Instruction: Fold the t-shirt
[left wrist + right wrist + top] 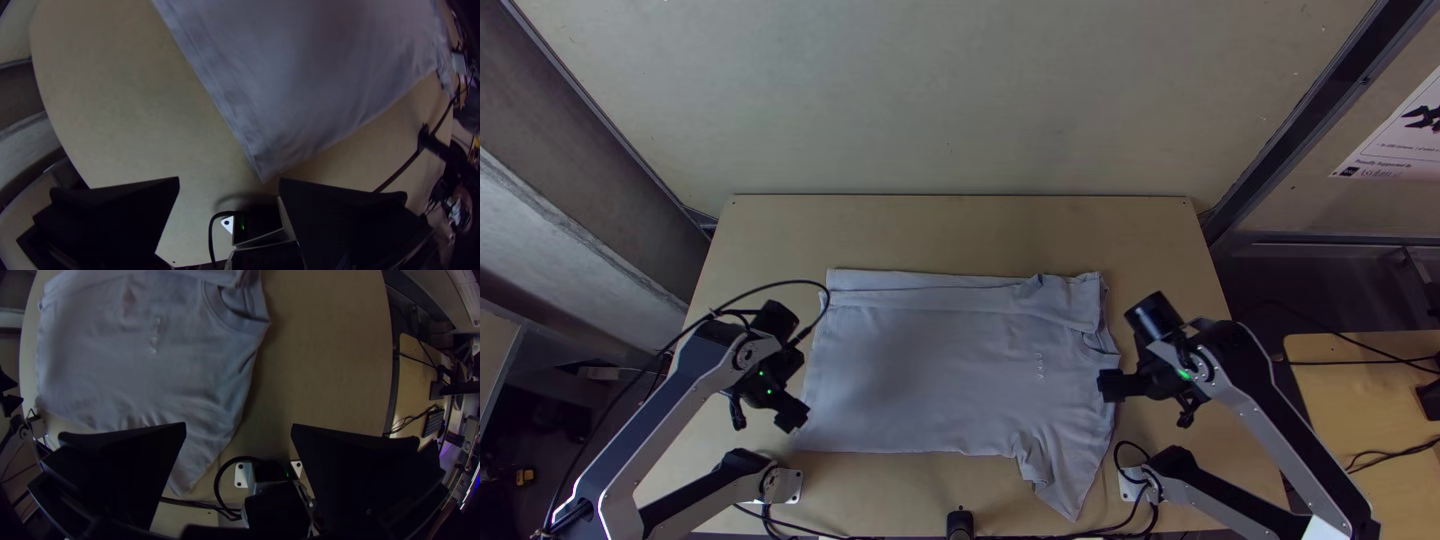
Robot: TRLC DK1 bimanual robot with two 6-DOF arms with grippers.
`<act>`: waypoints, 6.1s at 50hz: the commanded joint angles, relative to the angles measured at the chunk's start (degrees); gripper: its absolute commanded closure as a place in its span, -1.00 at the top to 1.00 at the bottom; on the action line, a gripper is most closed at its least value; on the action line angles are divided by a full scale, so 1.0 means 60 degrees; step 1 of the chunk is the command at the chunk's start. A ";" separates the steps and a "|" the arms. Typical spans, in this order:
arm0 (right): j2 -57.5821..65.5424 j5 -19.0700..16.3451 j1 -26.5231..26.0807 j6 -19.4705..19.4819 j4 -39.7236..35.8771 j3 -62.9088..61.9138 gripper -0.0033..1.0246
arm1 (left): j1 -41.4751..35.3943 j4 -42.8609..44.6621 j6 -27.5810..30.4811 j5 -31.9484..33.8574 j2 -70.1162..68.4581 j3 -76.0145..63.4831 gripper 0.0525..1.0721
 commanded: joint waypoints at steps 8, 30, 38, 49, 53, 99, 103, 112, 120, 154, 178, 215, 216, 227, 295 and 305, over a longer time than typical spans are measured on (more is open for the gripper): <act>0.0340 -0.0116 0.1105 0.0599 -0.0070 -0.1004 0.88 | -0.0990 -0.0066 -0.0033 -0.0067 0.0307 -0.1023 0.80; 0.0574 -0.0922 0.1295 0.0629 0.0194 -0.1560 0.86 | -0.1708 0.0695 -0.0488 -0.0067 0.2241 -0.1389 0.80; 0.0691 -0.1069 0.1281 0.0497 0.0223 -0.1736 0.86 | -0.1957 0.0901 -0.0590 -0.0067 0.2929 -0.1433 0.77; 0.0853 -0.1200 0.1281 0.0336 0.0341 -0.1780 0.86 | -0.2104 0.1193 -0.0693 0.0168 0.3750 -0.1418 0.34; 0.0896 -0.1200 0.1266 0.0248 0.0399 -0.1824 0.86 | -0.2367 0.1150 -0.0707 0.0314 0.3999 -0.1418 0.23; 0.2801 -0.3090 0.2262 -0.0118 0.0941 -0.3333 0.80 | -0.2250 0.1325 -0.0693 0.0929 0.4189 -0.0730 -0.95; 0.3035 -0.3134 0.2453 -0.0118 0.1395 -0.3552 0.79 | -0.2192 0.1355 -0.0634 0.0915 0.4116 -0.0744 -0.95; 0.3577 -0.3149 0.2687 -0.0118 0.2260 -0.3757 0.68 | -0.1987 0.1325 -0.0531 0.0885 0.4013 -0.0715 -0.95; 0.4251 -0.3149 0.2877 -0.0075 0.2538 -0.3757 0.68 | -0.1825 0.1325 -0.0400 0.0871 0.3867 -0.0744 -0.95; 0.5086 -0.1625 0.3478 0.0570 0.2289 -0.3171 0.68 | -0.1547 0.1355 -0.0253 0.0856 0.3926 -0.0583 -0.95; 0.5262 -0.0248 0.4518 0.1200 0.1088 -0.2058 0.68 | -0.1415 0.1267 -0.0077 0.0827 0.3838 -0.0657 -0.95; 0.6170 -0.1625 0.3873 0.0614 0.2538 -0.2864 0.68 | -0.1034 0.1106 0.0274 0.0724 0.3779 -0.0613 -0.95; 0.6170 -0.1640 0.3844 0.0614 0.2538 -0.2879 0.68 | -0.1005 0.1106 0.0289 0.0724 0.3779 -0.0613 -0.95; 0.5965 -0.1757 0.3624 0.0160 0.3226 -0.3084 -0.01 | -0.0961 0.1135 0.0333 0.0724 0.3808 -0.0554 -0.95; 0.4500 -0.0190 -0.0052 -0.2213 0.2362 0.0447 -0.94 | 0.1602 0.1428 0.1270 0.0929 0.3750 0.3386 -0.95; 0.5071 0.0001 -0.0741 -0.2579 0.2347 0.1457 -0.94 | 0.1661 0.1838 0.1373 0.0929 0.4468 0.4412 -0.95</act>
